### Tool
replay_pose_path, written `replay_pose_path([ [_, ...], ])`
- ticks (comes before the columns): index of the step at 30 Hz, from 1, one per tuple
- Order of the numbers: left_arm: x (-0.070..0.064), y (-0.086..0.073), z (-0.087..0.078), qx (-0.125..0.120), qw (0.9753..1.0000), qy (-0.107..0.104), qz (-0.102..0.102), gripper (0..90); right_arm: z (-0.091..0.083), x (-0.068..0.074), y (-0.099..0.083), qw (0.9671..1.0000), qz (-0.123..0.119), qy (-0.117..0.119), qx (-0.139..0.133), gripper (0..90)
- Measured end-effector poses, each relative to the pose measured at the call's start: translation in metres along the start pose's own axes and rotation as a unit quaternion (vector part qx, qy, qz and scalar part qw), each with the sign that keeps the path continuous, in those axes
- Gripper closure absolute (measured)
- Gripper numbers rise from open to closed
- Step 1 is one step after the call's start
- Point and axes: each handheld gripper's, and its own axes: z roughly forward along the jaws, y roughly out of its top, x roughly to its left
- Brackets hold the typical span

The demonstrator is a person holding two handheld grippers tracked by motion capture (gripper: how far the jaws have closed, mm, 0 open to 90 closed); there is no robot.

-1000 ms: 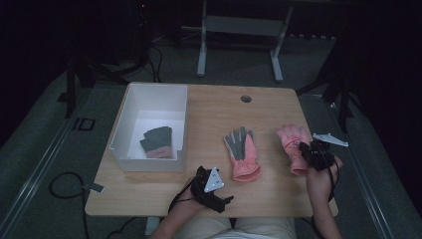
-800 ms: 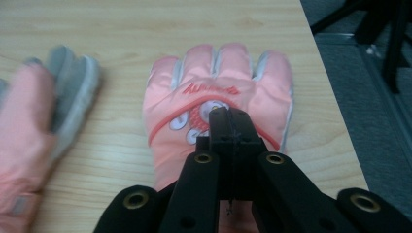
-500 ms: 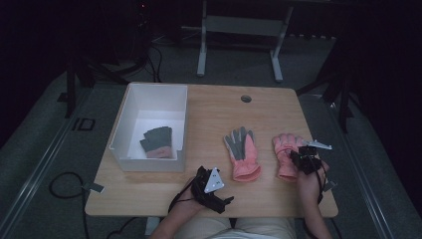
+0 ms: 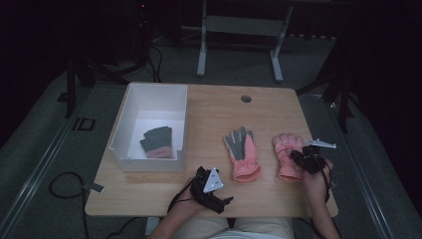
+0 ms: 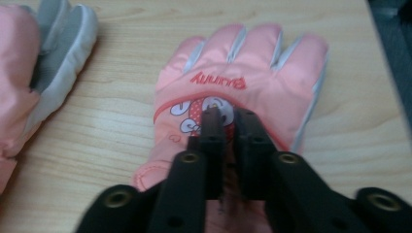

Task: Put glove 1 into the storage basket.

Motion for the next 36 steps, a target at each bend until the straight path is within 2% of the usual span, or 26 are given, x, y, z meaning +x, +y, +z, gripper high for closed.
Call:
replay_pose_path([
  [1, 0.000, 0.000, 0.000, 0.000, 1.0000, 0.000, 0.000, 0.2, -0.003, -0.004, 0.003, 0.9997, -0.022, 0.015, 0.003, 74.2],
  [2, -0.001, 0.000, 0.000, 0.002, 1.0000, -0.001, 0.001, 0.2, -0.004, -0.006, 0.005, 0.9991, -0.034, 0.025, 0.007, 71.9],
  [4, -0.001, 0.001, 0.001, 0.002, 1.0000, 0.000, 0.001, 0.2, -0.005, -0.010, 0.009, 0.9982, -0.053, 0.024, 0.016, 69.5],
  [6, -0.001, 0.001, 0.001, 0.004, 1.0000, 0.001, 0.003, 0.2, -0.006, -0.014, 0.013, 0.9966, -0.069, 0.039, 0.025, 65.3],
  [7, -0.001, 0.001, 0.001, 0.004, 1.0000, 0.001, 0.001, 0.2, -0.007, -0.016, 0.017, 0.9953, -0.084, 0.039, 0.026, 63.5],
  [11, -0.001, 0.001, 0.001, 0.005, 1.0000, 0.001, -0.003, 0.2, -0.005, -0.015, 0.020, 0.9930, -0.100, 0.052, 0.036, 57.9],
  [17, -0.002, 0.001, 0.002, 0.008, 1.0000, 0.002, -0.001, 0.2, 0.010, -0.007, 0.010, 0.9951, -0.086, 0.035, 0.035, 57.2],
  [19, -0.002, 0.001, 0.002, 0.010, 0.9999, 0.002, -0.001, 0.2, 0.014, -0.004, 0.005, 0.9948, -0.094, 0.020, 0.033, 61.4],
  [24, -0.002, 0.000, 0.002, 0.011, 0.9999, 0.000, 0.000, 0.2, 0.020, 0.002, 0.002, 0.9954, -0.090, 0.000, 0.032, 78.9],
  [30, -0.002, 0.000, 0.002, 0.010, 0.9999, -0.001, -0.003, 0.2, 0.018, 0.000, -0.001, 0.9980, -0.061, -0.004, 0.017, 85.0],
  [33, -0.002, 0.000, 0.002, 0.009, 1.0000, -0.003, -0.001, 0.2, 0.012, 0.002, 0.004, 0.9978, -0.064, -0.008, 0.015, 86.4],
  [36, -0.002, 0.000, 0.002, 0.009, 1.0000, -0.003, -0.001, 0.2, 0.003, 0.001, 0.010, 0.9987, -0.050, -0.009, 0.006, 86.9],
])
